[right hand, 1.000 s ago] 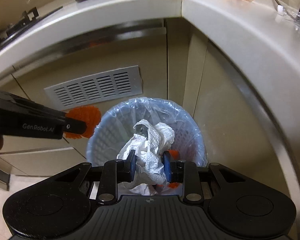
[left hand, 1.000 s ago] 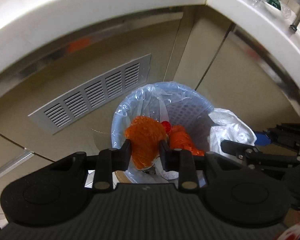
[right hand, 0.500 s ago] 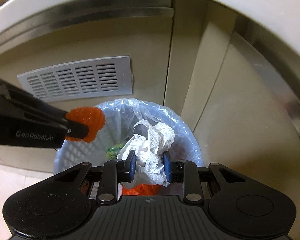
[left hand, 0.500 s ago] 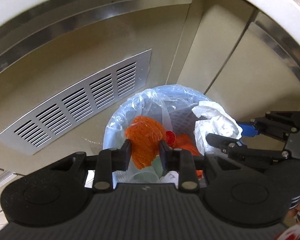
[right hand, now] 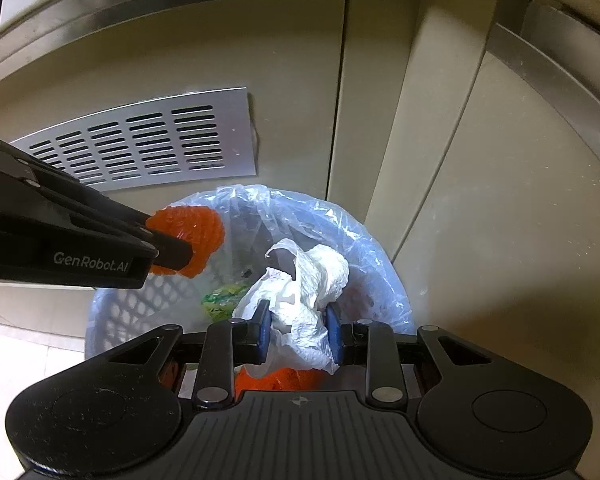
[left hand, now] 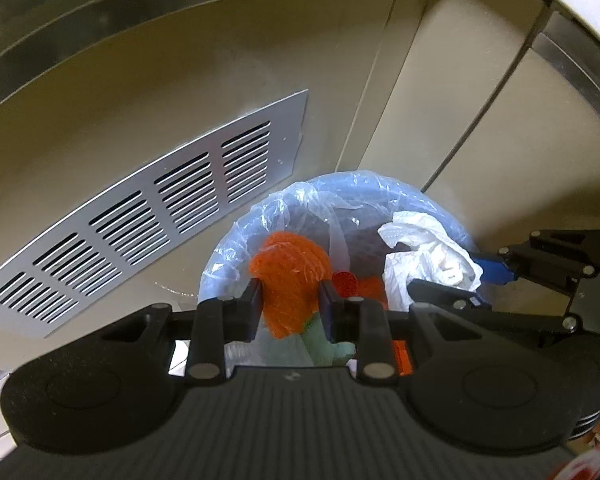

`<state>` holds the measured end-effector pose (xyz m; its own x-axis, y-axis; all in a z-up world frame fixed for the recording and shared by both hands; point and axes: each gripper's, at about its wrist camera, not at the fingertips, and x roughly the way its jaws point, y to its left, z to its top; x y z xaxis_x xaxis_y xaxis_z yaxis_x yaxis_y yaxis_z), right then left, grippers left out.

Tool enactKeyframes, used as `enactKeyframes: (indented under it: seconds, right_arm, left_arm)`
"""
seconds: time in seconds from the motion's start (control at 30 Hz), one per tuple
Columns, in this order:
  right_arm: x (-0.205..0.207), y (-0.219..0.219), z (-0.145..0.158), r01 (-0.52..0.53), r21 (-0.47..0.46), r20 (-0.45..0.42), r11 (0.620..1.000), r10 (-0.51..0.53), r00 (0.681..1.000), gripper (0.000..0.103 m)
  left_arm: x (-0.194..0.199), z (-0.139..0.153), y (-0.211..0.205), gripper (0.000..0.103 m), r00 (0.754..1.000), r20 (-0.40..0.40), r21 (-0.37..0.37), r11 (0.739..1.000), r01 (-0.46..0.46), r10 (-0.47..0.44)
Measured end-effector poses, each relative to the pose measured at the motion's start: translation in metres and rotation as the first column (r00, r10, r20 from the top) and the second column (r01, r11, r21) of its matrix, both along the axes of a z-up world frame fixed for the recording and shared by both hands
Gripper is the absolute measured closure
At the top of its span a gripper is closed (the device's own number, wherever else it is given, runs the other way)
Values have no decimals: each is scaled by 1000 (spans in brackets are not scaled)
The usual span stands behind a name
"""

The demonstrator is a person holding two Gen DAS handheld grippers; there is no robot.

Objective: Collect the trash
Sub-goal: 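Lower into the bin and open both grippers to drop the bags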

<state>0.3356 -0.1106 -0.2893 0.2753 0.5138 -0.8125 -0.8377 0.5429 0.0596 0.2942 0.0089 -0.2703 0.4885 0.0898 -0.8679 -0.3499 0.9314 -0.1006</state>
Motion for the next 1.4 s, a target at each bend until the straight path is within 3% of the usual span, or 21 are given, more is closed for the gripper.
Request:
enactKeyframes:
  seconds: [0.2, 0.23, 0.27, 0.33, 1.3, 1.33, 1.4]
  right_arm:
    - [3, 4, -3, 10, -10, -4, 1000, -10, 1000, 74]
    - [4, 4, -4, 11, -11, -5, 1000, -11, 1000, 74]
    - [4, 4, -4, 13, -14, -6, 1000, -13, 1000, 74]
    - [4, 4, -5, 17, -15, -8, 1000, -17, 1000, 74]
    - [-1, 9, -3, 26, 36, -55, 999, -24, 998, 74]
    - [-1, 10, -4, 24, 41, -61, 999, -22, 998, 70]
    - [0, 11, -6, 24, 58, -102, 998, -18, 995, 49]
  left_arm:
    - [6, -6, 3, 75, 1000, 3, -5, 1000, 5, -5]
    - [8, -7, 3, 70, 1000, 8, -3, 1000, 1, -1]
    - [8, -7, 3, 57, 1000, 10, -5, 1000, -4, 4]
    - [7, -6, 4, 48, 1000, 18, -10, 1000, -14, 14]
    - [-43, 6, 24, 48, 994, 35, -14, 995, -103, 104]
    - [-44, 7, 25, 48, 994, 36, -14, 994, -106, 107]
    - [-46, 7, 26, 48, 993, 36, -13, 994, -111, 112]
